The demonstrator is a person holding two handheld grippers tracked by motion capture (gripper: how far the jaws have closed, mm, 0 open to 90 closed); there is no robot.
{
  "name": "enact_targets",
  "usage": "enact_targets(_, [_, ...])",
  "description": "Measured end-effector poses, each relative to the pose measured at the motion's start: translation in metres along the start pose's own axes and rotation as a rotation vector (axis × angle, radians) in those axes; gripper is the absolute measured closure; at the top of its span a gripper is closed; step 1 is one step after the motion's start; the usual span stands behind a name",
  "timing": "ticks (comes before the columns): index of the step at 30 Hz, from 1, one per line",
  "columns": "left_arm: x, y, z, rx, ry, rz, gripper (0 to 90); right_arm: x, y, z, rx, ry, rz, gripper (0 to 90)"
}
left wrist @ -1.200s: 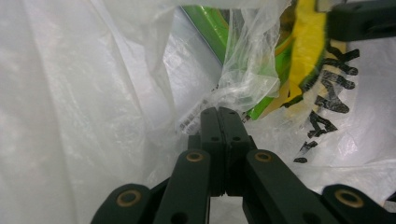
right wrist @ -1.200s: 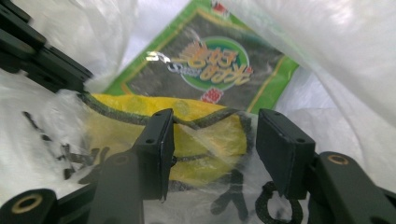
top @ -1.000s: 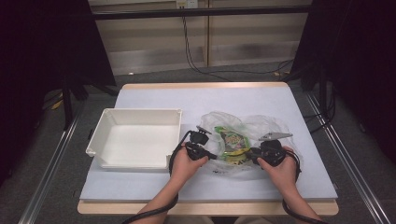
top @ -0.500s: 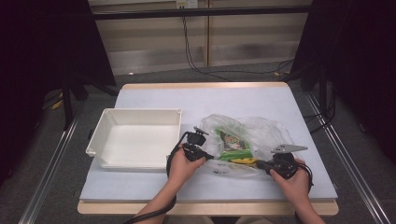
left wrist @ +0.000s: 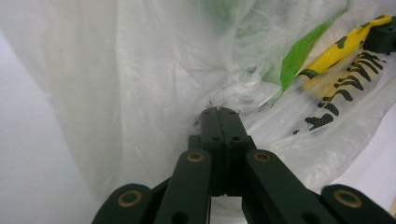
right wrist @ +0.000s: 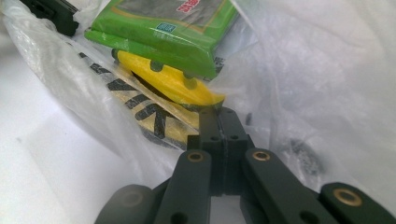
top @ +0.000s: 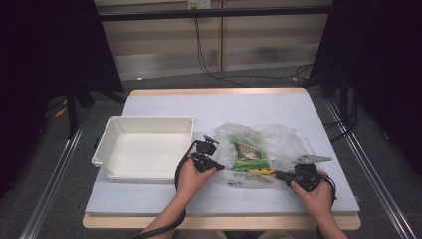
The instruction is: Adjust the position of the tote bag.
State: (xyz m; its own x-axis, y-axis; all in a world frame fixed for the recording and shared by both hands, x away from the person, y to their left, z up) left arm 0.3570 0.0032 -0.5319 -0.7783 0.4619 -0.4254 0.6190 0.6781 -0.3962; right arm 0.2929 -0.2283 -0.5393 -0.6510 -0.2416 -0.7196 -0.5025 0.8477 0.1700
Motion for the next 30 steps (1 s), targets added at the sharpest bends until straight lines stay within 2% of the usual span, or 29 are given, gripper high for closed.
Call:
enact_targets(3, [0.000, 0.000, -0.001, -0.003, -0.006, 0.010, 90.0, -0.001, 0.000, 0.000, 0.007, 0.006, -0.019, 90.0])
enact_targets(6, [-0.003, -0.004, -0.005, 0.032, -0.024, 0.007, 88.2, -0.004, 0.004, 0.000, 0.020, 0.003, -0.042, 90.0])
enact_targets(7, [-0.003, -0.004, -0.005, 0.032, -0.024, 0.007, 85.2, -0.004, 0.004, 0.000, 0.020, 0.003, -0.042, 90.0])
enact_targets(10, [-0.005, -0.007, -0.011, 0.054, -0.037, 0.009, 84.5, -0.009, 0.007, -0.002, 0.012, -0.009, -0.052, 90.0])
enact_targets(15, [-0.009, -0.012, -0.017, 0.061, -0.055, 0.023, 73.1, -0.009, 0.009, -0.002, 0.017, -0.005, -0.054, 90.0])
enact_targets(16, [-0.011, -0.015, -0.017, 0.068, -0.069, 0.009, 73.2, -0.010, 0.009, -0.002, 0.016, -0.007, -0.056, 90.0])
enact_targets(18, [-0.013, -0.019, -0.019, 0.080, -0.073, 0.016, 71.5, -0.010, 0.010, -0.003, 0.008, -0.007, -0.060, 90.0])
enact_targets(19, [-0.014, -0.020, -0.020, 0.085, -0.070, 0.028, 71.5, -0.010, 0.010, -0.003, 0.008, -0.007, -0.060, 90.0])
enact_targets(20, [-0.015, -0.022, -0.021, 0.089, -0.075, 0.029, 76.1, -0.010, 0.010, -0.004, 0.010, -0.008, -0.061, 90.0])
enact_targets(22, [-0.018, -0.026, -0.022, 0.097, -0.081, 0.029, 79.2, -0.010, 0.010, -0.004, 0.009, -0.007, -0.062, 90.0])
enact_targets(27, [-0.023, -0.041, -0.022, 0.133, -0.064, 0.073, 90.0, -0.012, 0.011, -0.003, 0.011, -0.012, -0.062, 90.0])
enact_targets(28, [-0.024, -0.046, -0.021, 0.151, -0.069, 0.069, 90.0, -0.011, 0.012, -0.003, 0.009, -0.005, -0.066, 90.0])
enact_targets(30, [-0.027, -0.051, -0.017, 0.159, -0.060, 0.083, 90.0, -0.011, 0.013, -0.001, 0.012, -0.002, -0.064, 90.0])
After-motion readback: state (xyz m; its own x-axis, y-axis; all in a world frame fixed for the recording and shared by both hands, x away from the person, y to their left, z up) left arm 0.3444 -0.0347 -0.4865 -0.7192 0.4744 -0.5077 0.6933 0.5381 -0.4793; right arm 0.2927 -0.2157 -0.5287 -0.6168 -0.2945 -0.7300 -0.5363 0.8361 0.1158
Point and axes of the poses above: each handheld gripper's, and its own axes: z roughly forward along the jaws, x roughly out of its underside, y roughly to its left, the point moved 8 cm from there along z, roughly forward along the jaws, and after that the axes turned 3 degrees about -z, right-handed, at the moved point
